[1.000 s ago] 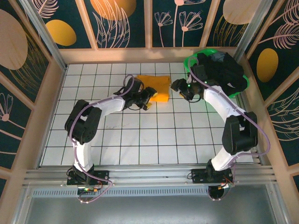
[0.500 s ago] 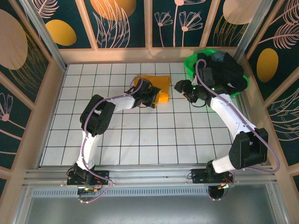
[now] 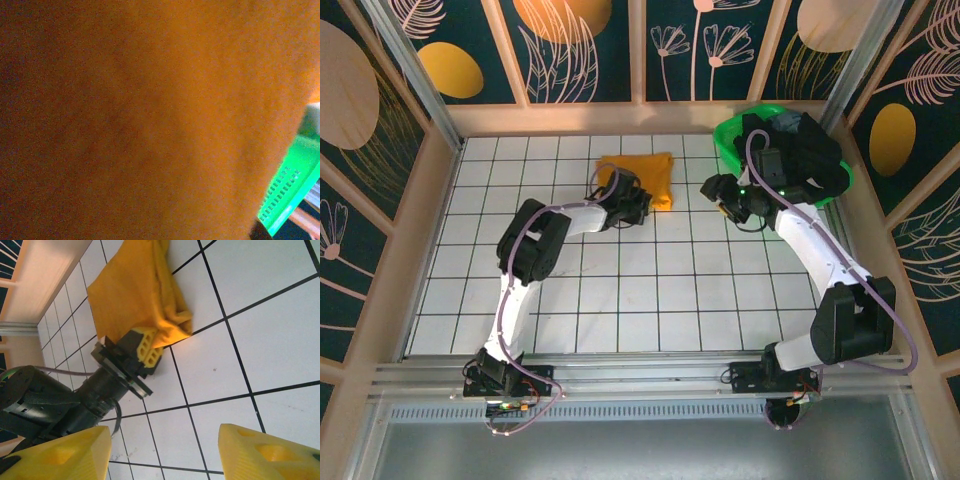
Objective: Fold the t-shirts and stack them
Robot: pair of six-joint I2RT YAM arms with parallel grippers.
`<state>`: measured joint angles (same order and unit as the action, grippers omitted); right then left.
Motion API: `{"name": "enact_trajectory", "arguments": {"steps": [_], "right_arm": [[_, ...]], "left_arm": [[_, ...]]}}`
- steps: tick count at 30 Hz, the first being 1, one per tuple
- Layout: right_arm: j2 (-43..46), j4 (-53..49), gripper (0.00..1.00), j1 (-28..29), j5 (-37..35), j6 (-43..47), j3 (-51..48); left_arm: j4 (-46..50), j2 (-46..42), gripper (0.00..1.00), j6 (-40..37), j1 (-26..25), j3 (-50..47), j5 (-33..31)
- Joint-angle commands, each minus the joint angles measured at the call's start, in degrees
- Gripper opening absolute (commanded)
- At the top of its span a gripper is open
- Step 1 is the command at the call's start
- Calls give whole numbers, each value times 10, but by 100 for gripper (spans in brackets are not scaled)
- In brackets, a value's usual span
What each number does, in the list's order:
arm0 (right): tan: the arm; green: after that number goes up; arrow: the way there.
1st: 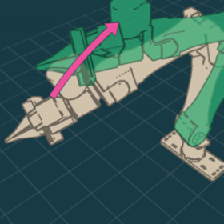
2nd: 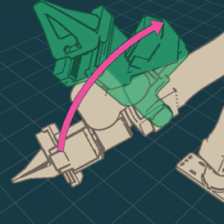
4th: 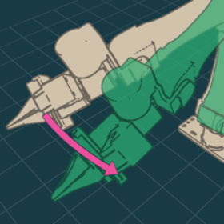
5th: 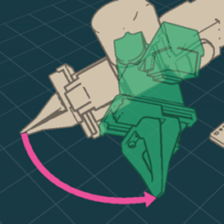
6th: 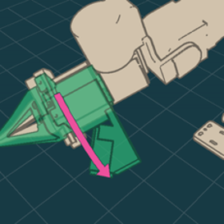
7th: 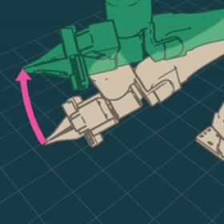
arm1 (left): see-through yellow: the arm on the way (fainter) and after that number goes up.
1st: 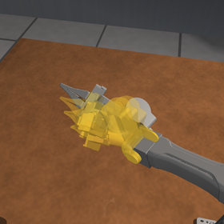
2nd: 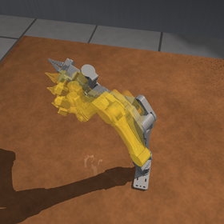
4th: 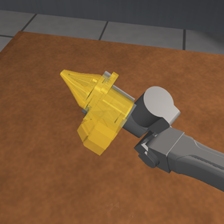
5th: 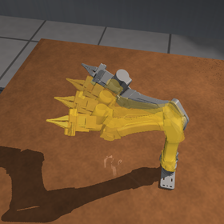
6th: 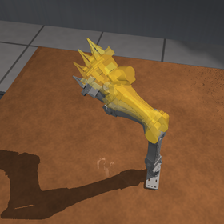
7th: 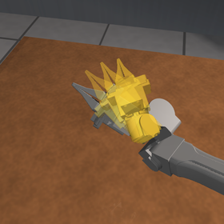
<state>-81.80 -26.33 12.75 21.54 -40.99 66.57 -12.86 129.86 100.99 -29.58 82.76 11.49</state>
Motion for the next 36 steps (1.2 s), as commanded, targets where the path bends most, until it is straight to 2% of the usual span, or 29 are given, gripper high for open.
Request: {"name": "enact_trajectory", "arguments": {"steps": [1,3,5,9,12,14,16,20,24,26,27,29,31,33,34,35,36], "right_arm": [[-9,-3,59,-2,17,10,8],[-17,3,59,-3,28,15,8],[-26,10,59,-3,42,23,8],[-50,30,59,1,84,41,15],[-71,34,58,6,101,55,30],[-82,39,59,8,109,60,41],[-93,44,59,13,115,60,52],[-109,46,59,25,119,59,67],[-116,48,59,34,119,59,72],[-114,56,59,36,126,60,70],[-112,62,59,38,130,61,68],[-100,92,59,40,147,59,55],[-77,139,61,40,162,52,38],[-49,194,65,37,174,37,24],[-37,226,71,36,179,27,16],[-26,250,97,33,179,17,11],[-20,265,99,31,175,6,9]], "left_arm": [[12,-49,0,-65,79,-67,-30],[-4,-78,0,-129,131,-102,-12],[-41,-88,0,-211,186,-120,45],[99,-82,5,-422,291,-70,117],[148,-81,7,-504,363,-65,121],[148,-70,7,-538,404,-57,148],[170,-51,8,-598,426,-24,175],[287,-7,12,-732,431,72,159],[307,-11,15,-757,439,75,117],[291,-22,25,-743,443,62,124],[289,-26,34,-740,444,62,123],[279,-48,60,-719,444,52,118],[242,-95,98,-681,443,19,113],[195,-152,99,-626,436,-24,114],[179,-183,99,-602,426,-41,106],[171,-215,99,-578,411,-56,84],[159,-241,99,-562,395,-66,71]]}}
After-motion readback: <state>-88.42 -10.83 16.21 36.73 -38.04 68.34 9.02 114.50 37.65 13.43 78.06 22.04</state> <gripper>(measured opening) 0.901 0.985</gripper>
